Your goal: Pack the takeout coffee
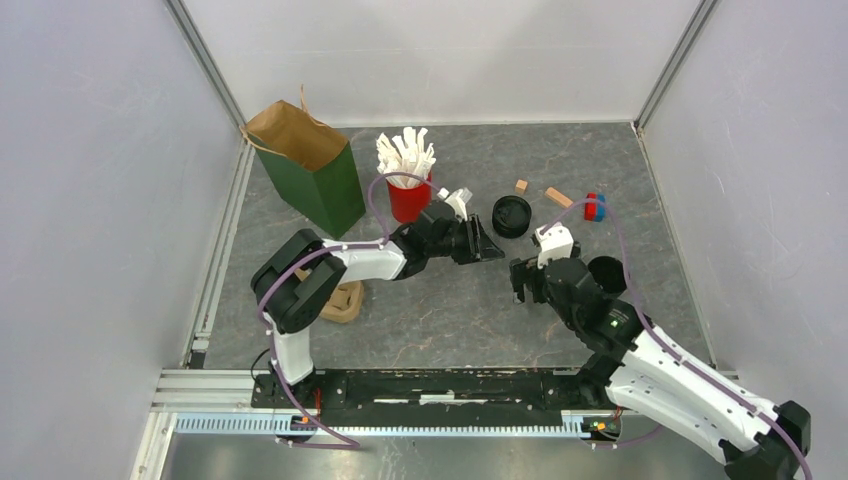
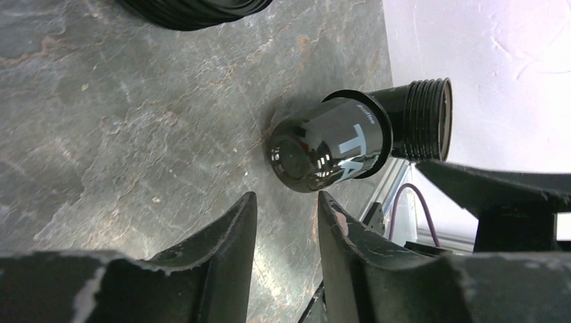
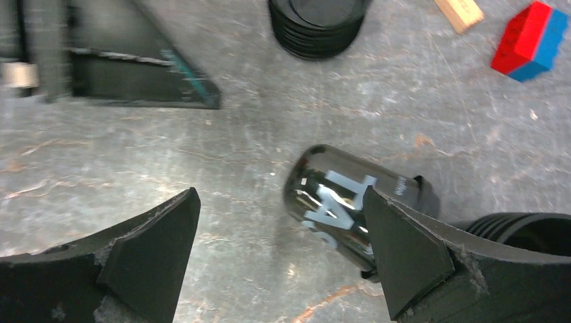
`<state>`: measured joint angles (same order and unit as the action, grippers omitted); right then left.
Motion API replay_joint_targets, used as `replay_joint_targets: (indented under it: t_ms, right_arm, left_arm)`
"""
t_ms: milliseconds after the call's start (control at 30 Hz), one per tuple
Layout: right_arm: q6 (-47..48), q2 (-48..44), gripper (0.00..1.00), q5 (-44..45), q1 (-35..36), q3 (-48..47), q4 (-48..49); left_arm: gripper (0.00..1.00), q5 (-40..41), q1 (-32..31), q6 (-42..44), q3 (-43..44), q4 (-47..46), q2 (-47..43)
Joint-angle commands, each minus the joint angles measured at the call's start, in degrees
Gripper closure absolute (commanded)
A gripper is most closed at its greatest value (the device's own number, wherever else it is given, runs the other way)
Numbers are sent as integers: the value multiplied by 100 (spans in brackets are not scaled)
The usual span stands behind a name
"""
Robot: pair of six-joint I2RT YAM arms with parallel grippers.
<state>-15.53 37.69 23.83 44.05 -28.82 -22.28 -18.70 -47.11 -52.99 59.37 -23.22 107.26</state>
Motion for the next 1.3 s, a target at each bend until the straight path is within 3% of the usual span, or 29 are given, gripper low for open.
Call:
replay_joint_targets:
  t_ms: [0,167,333,600,767,1033,1267]
  right_arm:
    - [-217,481,3,853,-217,-113,-45]
    - [-358,804,9,544,-1091,-447,-634]
    - [-613,779,10,492,-1206,-366,-927]
    - [-517,1060,9,772,-1276,-212,-574]
    - [-253,1151,14,430,-1449,-11,-62]
    - [-57,1169,27,84,-1538,230,253]
    - [192,990,46,-277,-1548,401,627]
  left_arm:
    - [53,217,-24,520,-198,268,-655]
    - [49,476,-26,1011,-364,1068,-1307]
    - [47,538,-26,1399,-427,1605,-1699]
    - [44,402,-26,1602,-479,1916,-2032]
    - [42,450,-26,1740,-586,2078,-2312]
    - [41,488,-26,1915,-641,2532,-2771]
    - [40,582,-26,1994,-655,2769,-3104]
